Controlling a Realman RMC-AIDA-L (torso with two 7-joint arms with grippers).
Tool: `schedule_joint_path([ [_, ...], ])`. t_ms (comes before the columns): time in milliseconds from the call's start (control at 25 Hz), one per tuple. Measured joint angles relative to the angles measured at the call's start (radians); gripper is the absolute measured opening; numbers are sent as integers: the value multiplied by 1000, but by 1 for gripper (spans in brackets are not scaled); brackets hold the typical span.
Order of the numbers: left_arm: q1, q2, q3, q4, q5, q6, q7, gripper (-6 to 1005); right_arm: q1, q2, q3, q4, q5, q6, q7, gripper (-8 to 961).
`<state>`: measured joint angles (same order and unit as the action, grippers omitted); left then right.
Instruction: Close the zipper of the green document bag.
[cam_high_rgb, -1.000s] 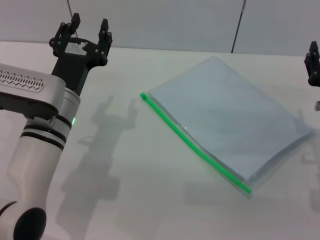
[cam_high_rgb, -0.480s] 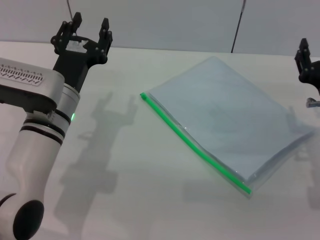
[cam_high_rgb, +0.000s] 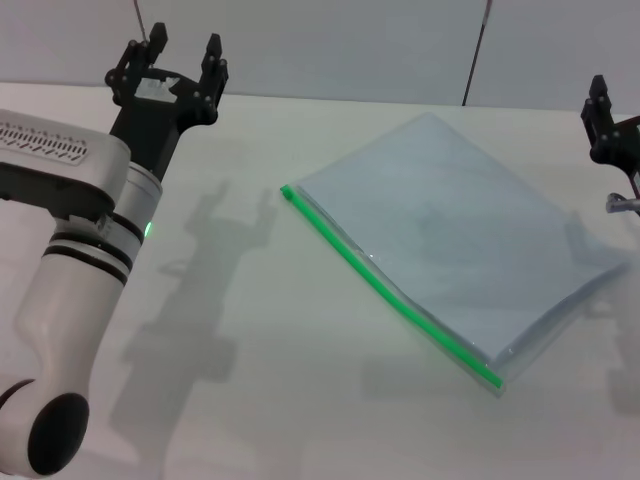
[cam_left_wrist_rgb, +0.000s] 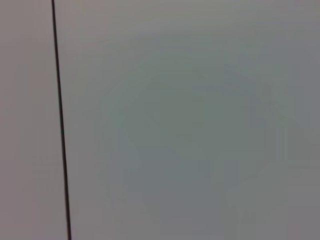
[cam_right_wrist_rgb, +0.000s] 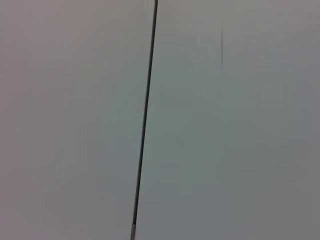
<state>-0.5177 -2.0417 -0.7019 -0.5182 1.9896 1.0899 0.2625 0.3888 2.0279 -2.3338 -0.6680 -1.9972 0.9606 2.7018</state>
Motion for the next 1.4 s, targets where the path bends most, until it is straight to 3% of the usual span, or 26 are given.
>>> schedule_joint_path([
  [1400, -24, -2, 1, 11, 1, -84, -12, 604, 14, 0, -12, 28, 0, 0, 1, 616],
])
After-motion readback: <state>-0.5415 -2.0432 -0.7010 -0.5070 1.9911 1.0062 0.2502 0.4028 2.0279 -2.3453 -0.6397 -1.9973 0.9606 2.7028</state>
